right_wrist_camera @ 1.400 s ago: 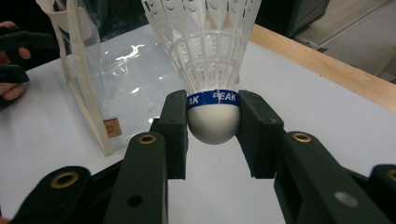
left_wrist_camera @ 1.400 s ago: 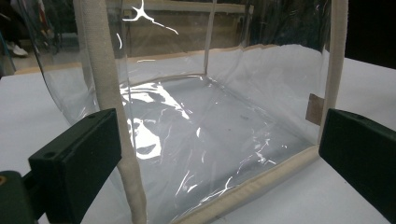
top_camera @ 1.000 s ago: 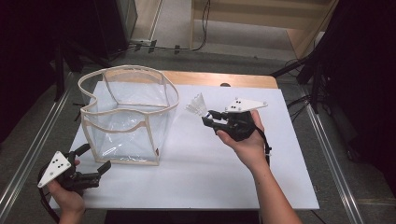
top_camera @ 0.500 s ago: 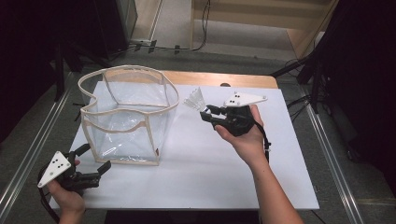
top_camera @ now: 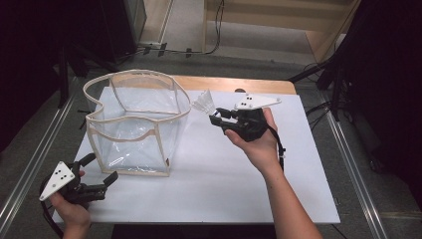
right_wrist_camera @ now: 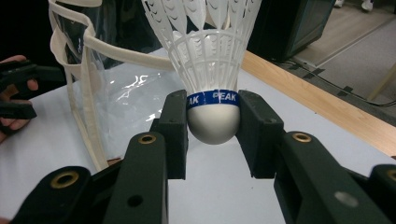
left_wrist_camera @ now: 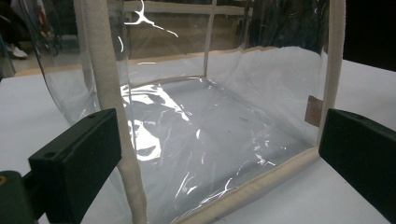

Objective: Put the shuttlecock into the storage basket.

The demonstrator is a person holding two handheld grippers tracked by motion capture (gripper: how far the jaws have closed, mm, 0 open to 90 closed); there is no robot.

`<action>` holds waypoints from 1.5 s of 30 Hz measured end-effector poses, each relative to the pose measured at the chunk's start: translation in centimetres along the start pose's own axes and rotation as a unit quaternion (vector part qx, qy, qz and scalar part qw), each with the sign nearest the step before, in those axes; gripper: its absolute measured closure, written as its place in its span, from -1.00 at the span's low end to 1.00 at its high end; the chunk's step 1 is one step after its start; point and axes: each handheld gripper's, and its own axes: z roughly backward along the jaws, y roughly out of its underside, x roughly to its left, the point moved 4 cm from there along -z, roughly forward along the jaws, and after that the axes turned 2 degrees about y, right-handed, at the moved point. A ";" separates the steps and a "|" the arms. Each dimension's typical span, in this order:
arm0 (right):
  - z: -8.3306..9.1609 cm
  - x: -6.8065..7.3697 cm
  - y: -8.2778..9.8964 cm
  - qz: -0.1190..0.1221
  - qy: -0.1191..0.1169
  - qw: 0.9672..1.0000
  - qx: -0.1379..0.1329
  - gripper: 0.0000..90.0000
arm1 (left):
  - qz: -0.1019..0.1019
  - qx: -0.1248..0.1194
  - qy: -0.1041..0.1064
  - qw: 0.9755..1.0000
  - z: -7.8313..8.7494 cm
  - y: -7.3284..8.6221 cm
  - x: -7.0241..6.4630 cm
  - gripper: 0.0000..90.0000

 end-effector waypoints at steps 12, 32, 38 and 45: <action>-0.9 0.5 -1.2 0.008 -0.005 1.000 -0.002 0.40 | 0.001 -0.001 0.000 1.000 0.0 0.0 0.0 -1.00; -3.0 1.7 -3.2 0.021 -0.020 1.000 0.001 0.40 | 0.003 -0.003 0.002 1.000 0.0 0.0 0.0 -1.00; -3.5 2.1 -3.8 0.025 -0.024 0.999 -0.002 0.40 | 0.003 -0.002 0.003 1.000 0.0 0.0 0.0 -1.00; -4.0 2.4 -4.4 0.028 -0.027 0.999 -0.004 0.40 | 0.004 -0.003 0.003 1.000 0.0 0.0 0.0 -1.00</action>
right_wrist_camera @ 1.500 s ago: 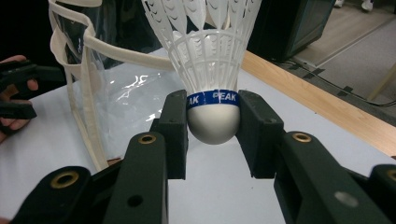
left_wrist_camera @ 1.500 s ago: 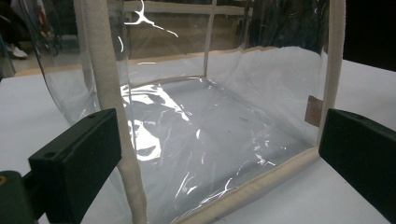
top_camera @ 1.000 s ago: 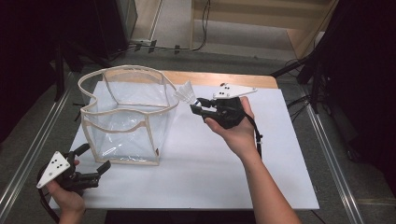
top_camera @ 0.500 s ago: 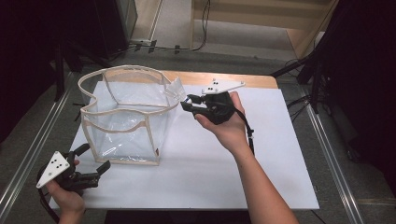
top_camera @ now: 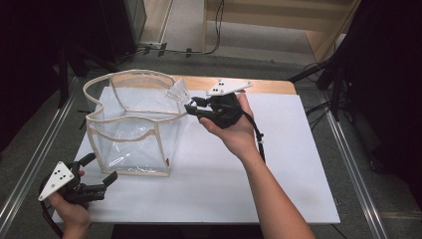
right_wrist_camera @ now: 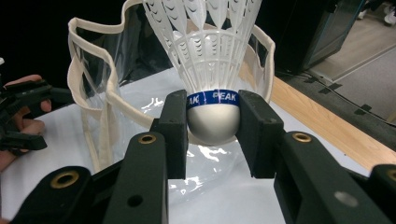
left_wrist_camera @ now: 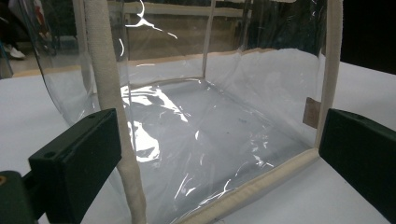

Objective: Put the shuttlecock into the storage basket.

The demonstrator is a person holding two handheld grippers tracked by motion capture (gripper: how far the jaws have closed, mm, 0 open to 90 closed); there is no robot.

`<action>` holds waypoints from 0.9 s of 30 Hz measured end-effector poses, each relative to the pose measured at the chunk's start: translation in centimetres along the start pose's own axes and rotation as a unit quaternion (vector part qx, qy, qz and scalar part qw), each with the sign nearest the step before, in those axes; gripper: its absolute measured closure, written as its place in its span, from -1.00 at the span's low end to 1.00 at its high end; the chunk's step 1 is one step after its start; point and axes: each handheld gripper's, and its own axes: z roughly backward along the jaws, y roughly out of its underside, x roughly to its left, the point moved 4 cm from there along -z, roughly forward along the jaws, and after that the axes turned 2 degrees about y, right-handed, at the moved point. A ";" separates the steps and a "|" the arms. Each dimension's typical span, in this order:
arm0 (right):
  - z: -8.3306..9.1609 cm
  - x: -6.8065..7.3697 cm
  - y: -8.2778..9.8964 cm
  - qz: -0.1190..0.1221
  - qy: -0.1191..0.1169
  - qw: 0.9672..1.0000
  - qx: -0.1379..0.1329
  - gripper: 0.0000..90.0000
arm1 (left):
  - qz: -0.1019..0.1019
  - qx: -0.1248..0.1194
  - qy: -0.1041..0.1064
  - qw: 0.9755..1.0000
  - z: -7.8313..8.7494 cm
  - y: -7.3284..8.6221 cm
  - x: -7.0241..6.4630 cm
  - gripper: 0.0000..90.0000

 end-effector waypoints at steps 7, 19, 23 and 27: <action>-0.8 0.2 -0.3 -0.002 -0.002 1.000 0.000 0.40 | 0.000 0.000 0.000 1.000 0.0 0.0 0.0 -1.00; -2.6 0.4 -0.6 -0.007 -0.006 1.000 0.007 0.40 | 0.000 0.000 0.002 1.000 0.0 0.0 0.0 -1.00; -3.2 0.4 -0.7 -0.010 -0.005 1.000 0.007 0.40 | 0.000 0.002 0.003 1.000 -0.1 0.0 0.0 -1.00; -3.5 0.2 -0.6 -0.021 0.000 1.000 0.001 0.36 | 0.000 0.001 0.003 1.000 -0.1 0.0 0.0 -1.00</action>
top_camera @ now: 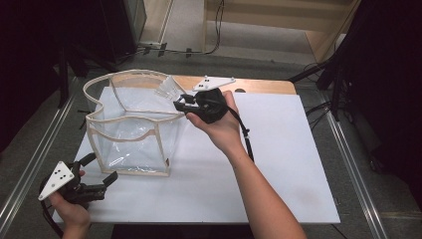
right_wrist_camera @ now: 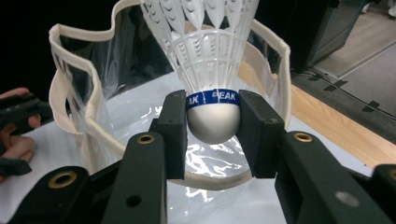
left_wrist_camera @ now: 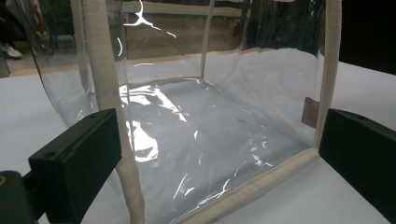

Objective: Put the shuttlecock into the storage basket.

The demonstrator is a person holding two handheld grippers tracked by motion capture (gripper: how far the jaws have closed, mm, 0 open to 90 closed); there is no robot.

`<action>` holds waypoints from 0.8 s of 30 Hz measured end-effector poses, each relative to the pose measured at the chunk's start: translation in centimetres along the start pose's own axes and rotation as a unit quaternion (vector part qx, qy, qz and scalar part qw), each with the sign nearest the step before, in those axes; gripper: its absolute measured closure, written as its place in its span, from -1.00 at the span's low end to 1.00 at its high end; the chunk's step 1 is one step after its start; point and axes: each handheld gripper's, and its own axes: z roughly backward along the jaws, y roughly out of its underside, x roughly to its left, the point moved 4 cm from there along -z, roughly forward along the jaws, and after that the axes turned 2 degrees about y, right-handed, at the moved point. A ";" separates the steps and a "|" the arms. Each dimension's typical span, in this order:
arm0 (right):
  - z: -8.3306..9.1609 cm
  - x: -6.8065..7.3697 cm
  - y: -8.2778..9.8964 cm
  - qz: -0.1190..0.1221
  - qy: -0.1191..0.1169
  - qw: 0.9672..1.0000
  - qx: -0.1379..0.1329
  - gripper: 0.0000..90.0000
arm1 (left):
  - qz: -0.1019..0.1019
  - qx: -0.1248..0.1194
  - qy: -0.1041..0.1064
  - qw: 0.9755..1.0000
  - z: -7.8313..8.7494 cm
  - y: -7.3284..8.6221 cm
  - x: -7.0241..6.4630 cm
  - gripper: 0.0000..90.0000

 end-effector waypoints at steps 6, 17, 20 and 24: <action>0.8 -0.5 0.2 -0.011 0.017 1.000 -0.015 -0.35 | 0.000 0.001 0.000 1.000 0.0 0.0 0.0 -1.00; 3.1 -1.2 2.1 -0.011 0.013 1.000 -0.023 -0.98 | 0.000 0.002 -0.001 1.000 0.0 0.0 0.0 -1.00; 3.7 -1.3 3.0 -0.013 0.007 1.000 -0.023 -1.00 | 0.000 0.002 -0.001 1.000 0.0 0.0 0.0 -1.00; 4.5 -1.6 4.4 -0.016 0.020 0.999 -0.024 -1.00 | 0.000 0.002 -0.001 1.000 0.0 0.0 0.0 -1.00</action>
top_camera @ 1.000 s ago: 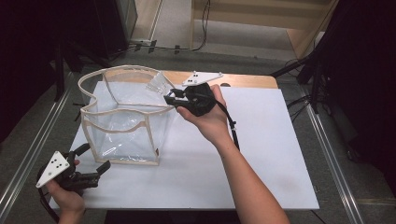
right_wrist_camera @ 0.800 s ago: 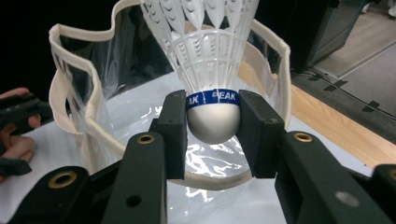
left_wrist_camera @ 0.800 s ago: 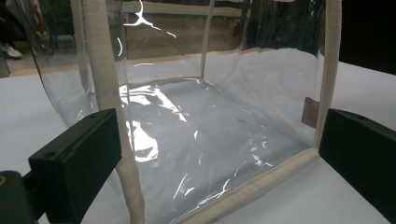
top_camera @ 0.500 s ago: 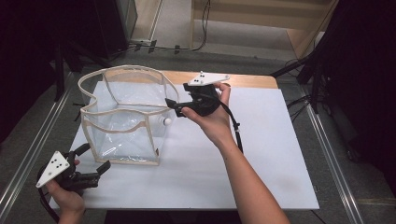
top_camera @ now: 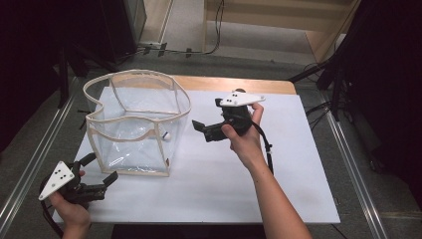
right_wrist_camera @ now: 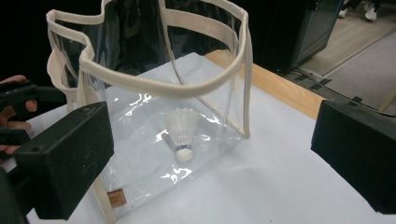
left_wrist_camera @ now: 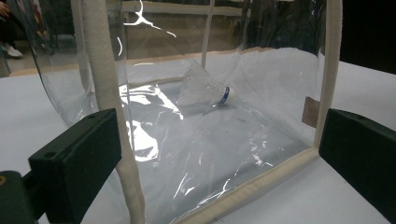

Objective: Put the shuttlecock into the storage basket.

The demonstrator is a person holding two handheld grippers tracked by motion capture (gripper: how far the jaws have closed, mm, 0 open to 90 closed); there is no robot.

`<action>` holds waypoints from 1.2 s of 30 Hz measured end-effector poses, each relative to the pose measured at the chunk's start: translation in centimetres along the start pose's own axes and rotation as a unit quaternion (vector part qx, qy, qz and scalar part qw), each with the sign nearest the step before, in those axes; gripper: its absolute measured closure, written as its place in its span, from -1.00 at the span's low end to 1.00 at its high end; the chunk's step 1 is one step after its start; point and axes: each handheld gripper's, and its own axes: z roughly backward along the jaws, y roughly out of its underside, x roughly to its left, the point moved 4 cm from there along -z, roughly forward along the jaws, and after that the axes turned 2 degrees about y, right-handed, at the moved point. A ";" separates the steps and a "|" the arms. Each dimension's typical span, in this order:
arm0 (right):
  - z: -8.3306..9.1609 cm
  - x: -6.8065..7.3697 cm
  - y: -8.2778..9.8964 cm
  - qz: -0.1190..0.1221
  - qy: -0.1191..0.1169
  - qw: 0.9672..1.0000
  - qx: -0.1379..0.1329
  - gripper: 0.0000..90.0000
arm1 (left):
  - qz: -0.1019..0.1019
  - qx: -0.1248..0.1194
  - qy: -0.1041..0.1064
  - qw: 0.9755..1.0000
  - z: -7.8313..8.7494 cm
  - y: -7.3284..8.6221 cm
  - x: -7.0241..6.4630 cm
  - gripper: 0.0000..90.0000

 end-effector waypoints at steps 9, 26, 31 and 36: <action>1.1 -0.6 1.9 -0.001 0.008 1.000 -0.002 -1.00 | 0.000 0.001 -0.001 1.000 0.0 0.0 0.0 -1.00; 3.3 -2.3 5.5 -0.017 0.033 0.999 -0.005 -1.00 | -0.004 0.002 0.000 1.000 0.0 0.0 0.0 -1.00; 3.8 -2.7 6.7 -0.025 0.041 0.999 -0.004 -1.00 | -0.004 0.002 0.000 1.000 0.0 0.0 0.0 -1.00; 4.4 -3.2 7.7 -0.031 0.046 0.998 -0.005 -1.00 | -0.004 0.003 0.000 1.000 0.0 0.0 0.0 -1.00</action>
